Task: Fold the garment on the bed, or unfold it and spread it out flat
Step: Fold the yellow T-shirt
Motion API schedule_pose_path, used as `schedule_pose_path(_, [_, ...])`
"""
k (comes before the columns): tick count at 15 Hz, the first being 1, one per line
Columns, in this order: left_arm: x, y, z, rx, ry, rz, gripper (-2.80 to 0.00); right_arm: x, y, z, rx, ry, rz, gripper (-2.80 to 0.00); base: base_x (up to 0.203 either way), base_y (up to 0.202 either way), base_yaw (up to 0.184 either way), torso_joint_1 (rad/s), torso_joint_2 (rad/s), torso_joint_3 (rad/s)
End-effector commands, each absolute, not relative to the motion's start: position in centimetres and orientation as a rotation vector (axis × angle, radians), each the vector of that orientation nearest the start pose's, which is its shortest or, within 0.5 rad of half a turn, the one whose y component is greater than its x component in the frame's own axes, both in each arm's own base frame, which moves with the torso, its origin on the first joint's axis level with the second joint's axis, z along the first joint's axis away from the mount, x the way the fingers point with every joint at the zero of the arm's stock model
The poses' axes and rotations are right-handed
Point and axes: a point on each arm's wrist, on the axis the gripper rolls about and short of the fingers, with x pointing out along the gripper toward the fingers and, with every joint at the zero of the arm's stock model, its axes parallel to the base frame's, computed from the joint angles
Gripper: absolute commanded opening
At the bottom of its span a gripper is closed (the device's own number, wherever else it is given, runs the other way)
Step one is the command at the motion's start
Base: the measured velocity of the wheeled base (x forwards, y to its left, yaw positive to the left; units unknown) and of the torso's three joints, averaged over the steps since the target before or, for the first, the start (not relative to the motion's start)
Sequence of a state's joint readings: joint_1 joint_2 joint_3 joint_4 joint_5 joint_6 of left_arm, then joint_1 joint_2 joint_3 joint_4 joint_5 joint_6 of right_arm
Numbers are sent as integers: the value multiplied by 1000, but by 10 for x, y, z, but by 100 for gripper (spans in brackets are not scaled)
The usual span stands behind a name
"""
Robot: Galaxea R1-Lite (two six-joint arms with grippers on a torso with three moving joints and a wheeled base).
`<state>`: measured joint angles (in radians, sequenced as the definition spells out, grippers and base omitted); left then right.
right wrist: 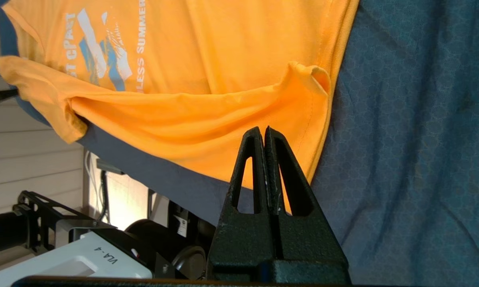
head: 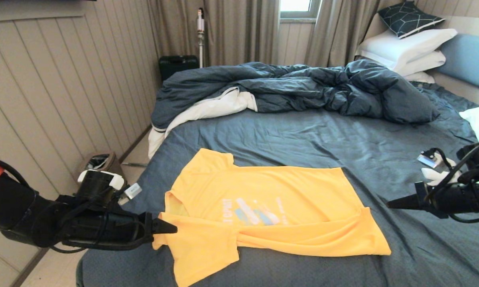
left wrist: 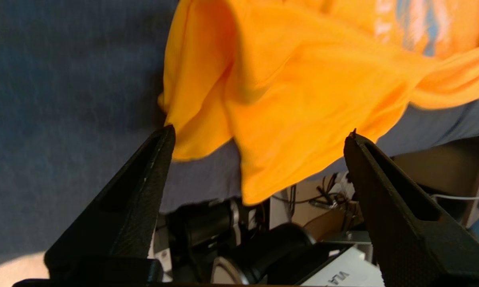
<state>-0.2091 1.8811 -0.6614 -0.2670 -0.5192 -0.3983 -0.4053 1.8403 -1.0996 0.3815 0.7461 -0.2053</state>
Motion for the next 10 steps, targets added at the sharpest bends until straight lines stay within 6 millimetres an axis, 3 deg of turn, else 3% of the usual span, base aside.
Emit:
schedule_pose_path(1, [267, -68, 64, -498, 1100, -459, 0, 284, -108, 135, 441, 910, 394, -280, 0, 0, 0, 0, 0, 0])
schedule_pose_path(4, [256, -65, 56, -494, 1139, -439, 0, 282, -113, 134, 450, 903, 382, -280, 0, 0, 0, 0, 0, 0])
schedule_pose_path(10, [253, -67, 45, -500, 1190, -437, 0, 280, -118, 128, 452, 905, 386, -280, 0, 0, 0, 0, 0, 0])
